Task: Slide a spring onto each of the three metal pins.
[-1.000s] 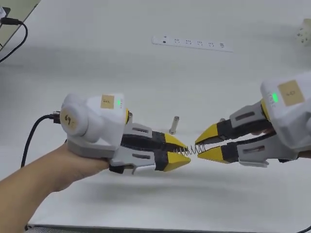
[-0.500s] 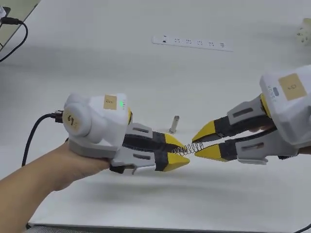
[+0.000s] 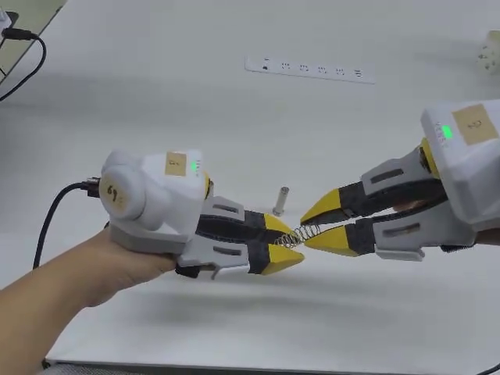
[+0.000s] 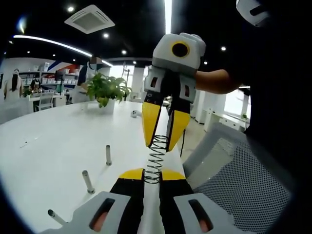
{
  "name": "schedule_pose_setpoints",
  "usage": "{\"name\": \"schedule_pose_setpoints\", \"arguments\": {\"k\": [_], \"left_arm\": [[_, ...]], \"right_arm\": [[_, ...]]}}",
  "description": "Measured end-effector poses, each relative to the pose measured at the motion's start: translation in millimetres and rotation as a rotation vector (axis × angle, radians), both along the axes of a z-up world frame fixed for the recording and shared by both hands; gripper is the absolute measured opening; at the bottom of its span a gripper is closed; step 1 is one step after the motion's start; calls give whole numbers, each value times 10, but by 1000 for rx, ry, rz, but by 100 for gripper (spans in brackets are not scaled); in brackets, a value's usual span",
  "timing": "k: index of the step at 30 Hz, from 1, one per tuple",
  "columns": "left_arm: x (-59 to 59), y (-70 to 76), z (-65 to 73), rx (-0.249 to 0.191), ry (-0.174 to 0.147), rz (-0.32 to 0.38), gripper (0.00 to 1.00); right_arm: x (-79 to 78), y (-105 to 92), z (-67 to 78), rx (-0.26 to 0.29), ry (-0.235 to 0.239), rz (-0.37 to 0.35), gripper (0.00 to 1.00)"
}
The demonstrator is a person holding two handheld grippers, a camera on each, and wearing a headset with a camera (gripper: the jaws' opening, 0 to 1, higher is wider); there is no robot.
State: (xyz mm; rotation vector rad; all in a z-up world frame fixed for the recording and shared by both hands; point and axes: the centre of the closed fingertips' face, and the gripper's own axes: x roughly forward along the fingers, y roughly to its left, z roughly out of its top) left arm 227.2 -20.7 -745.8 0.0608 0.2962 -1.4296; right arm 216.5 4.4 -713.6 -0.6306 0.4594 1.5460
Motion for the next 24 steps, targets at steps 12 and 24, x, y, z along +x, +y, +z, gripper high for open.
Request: {"name": "schedule_pose_setpoints", "arguments": {"k": [12,24], "left_arm": [[12,10,8,-3,5,6,3],[28,21,33,-1,-6,9,3]], "right_arm": [[31,119,71,91,34,-39,7],[31,244,114,122,-5,-30,7]]}}
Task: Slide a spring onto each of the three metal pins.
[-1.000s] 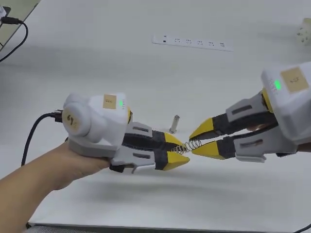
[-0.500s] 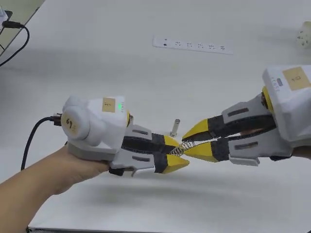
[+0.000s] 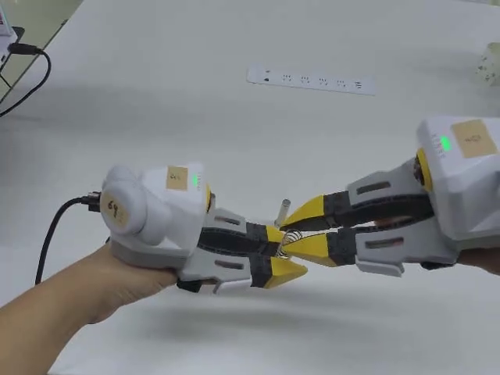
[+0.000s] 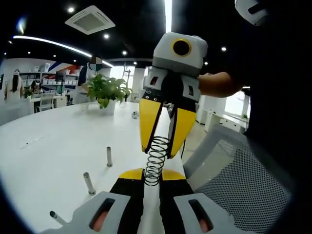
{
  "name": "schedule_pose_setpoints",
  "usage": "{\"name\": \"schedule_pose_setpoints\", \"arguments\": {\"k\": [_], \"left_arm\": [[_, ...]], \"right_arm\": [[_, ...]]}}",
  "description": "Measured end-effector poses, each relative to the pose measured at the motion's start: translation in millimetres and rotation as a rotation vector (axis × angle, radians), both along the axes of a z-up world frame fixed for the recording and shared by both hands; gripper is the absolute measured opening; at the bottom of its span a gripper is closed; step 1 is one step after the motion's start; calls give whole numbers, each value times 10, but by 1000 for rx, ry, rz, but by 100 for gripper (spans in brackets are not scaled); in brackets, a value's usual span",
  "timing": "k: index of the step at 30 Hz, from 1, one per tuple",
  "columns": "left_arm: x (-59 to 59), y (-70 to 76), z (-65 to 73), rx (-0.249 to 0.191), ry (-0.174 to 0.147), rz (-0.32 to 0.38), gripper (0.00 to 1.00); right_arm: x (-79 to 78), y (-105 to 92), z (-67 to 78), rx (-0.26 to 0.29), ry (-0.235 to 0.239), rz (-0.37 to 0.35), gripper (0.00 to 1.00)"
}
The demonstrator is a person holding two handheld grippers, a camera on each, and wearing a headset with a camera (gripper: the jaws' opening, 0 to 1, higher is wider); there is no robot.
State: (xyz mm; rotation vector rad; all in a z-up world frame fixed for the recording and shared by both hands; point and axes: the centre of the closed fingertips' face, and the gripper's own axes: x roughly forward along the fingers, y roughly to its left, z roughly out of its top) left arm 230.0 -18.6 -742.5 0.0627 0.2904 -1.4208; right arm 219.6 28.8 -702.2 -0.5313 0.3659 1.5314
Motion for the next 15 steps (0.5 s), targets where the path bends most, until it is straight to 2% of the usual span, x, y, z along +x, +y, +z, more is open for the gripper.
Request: {"name": "schedule_pose_setpoints", "arguments": {"k": [8,12,15], "left_arm": [[-21,-3,11,2,-4,-6,3],[-24,-4,29,-2,-5,-6,3],[-23,7,31,2,-8,-4,3]], "right_arm": [[-41,37,29,27,-31,1,7],[-39,60,64,67,-14,-26,7],[-45,60,66,81,-22,-34,7]]}}
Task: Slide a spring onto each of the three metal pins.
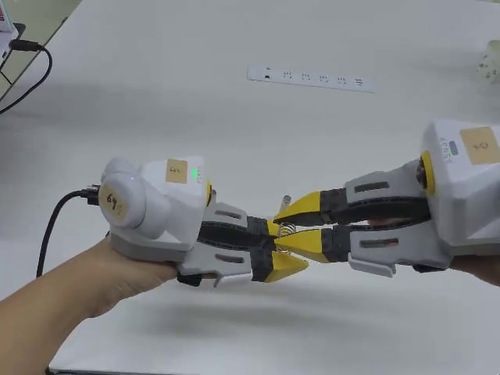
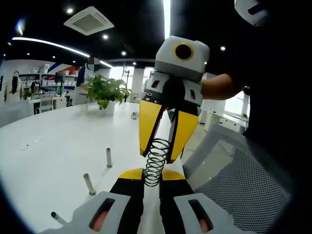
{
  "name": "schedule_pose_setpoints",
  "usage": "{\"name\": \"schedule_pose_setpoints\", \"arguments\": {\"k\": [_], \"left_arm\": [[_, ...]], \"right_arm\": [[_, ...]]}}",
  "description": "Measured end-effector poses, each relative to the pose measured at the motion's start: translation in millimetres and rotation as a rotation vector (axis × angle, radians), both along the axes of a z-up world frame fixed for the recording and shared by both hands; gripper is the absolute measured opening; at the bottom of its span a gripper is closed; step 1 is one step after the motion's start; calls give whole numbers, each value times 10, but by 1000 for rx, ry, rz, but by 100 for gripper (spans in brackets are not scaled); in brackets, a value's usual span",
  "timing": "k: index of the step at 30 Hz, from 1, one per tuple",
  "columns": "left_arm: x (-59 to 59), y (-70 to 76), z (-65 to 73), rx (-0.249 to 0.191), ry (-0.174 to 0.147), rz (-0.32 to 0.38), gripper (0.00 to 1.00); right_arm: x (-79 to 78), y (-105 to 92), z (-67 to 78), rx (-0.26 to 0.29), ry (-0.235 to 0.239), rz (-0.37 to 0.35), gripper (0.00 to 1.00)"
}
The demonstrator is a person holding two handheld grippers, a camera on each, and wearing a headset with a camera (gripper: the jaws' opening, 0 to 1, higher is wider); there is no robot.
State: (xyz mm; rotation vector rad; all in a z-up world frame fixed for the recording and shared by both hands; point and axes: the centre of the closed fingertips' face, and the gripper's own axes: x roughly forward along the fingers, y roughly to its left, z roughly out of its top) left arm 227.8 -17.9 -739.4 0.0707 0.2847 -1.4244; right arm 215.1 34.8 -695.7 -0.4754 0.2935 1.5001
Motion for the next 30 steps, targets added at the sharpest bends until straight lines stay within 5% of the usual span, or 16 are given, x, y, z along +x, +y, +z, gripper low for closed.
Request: {"name": "schedule_pose_setpoints", "arguments": {"k": [12,25,30], "left_arm": [[-13,21,46,-12,3,7,3],[-21,21,84,-19,6,10,3],[-21,29,113,-32,7,15,3]], "right_arm": [[40,23,72,139,36,-73,8],[52,46,112,173,49,-90,8],[36,67,146,167,15,-73,7]]}}
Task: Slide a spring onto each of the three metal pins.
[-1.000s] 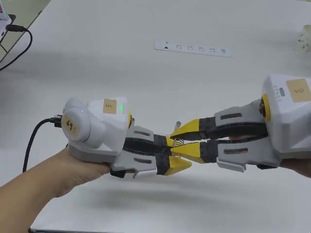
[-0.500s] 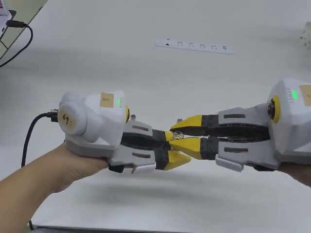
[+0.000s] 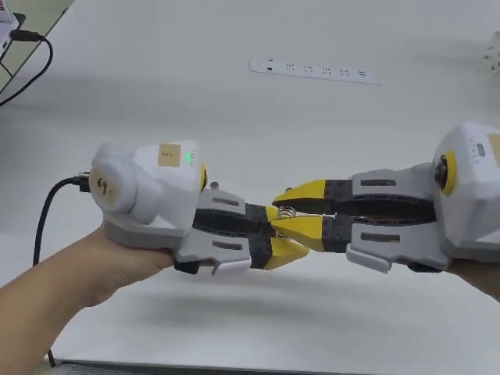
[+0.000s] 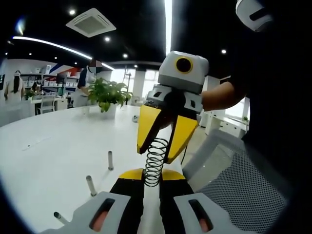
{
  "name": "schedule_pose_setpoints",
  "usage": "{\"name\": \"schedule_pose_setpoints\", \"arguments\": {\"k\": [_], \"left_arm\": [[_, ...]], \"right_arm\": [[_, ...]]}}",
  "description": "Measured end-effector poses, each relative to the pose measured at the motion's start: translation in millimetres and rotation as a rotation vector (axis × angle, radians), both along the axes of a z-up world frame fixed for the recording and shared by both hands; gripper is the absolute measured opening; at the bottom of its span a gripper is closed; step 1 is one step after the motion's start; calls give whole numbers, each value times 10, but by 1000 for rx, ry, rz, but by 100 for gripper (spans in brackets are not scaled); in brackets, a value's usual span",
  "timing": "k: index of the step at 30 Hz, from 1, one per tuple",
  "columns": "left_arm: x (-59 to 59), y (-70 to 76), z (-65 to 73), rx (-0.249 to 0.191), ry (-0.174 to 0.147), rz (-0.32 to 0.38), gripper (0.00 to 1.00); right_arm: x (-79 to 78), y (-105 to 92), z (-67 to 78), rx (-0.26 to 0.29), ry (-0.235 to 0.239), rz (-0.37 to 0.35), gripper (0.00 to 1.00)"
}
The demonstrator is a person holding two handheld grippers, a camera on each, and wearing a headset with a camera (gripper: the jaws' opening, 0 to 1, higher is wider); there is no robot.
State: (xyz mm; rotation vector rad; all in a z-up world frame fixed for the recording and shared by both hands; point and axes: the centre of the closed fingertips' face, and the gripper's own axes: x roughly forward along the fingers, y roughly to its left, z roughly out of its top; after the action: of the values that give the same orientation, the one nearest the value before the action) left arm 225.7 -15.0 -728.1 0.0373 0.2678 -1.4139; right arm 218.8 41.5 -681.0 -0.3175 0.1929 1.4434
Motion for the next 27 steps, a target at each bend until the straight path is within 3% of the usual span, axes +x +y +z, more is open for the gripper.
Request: {"name": "schedule_pose_setpoints", "arguments": {"k": [12,20,27], "left_arm": [[62,23,19,10,-12,9,4],[118,17,43,6,0,18,5],[160,25,54,0,8,43,13]], "right_arm": [[57,-6,23,-10,-26,-2,7],[95,-5,53,-13,-34,-2,7],[100,7,39,-18,-29,-1,7]]}}
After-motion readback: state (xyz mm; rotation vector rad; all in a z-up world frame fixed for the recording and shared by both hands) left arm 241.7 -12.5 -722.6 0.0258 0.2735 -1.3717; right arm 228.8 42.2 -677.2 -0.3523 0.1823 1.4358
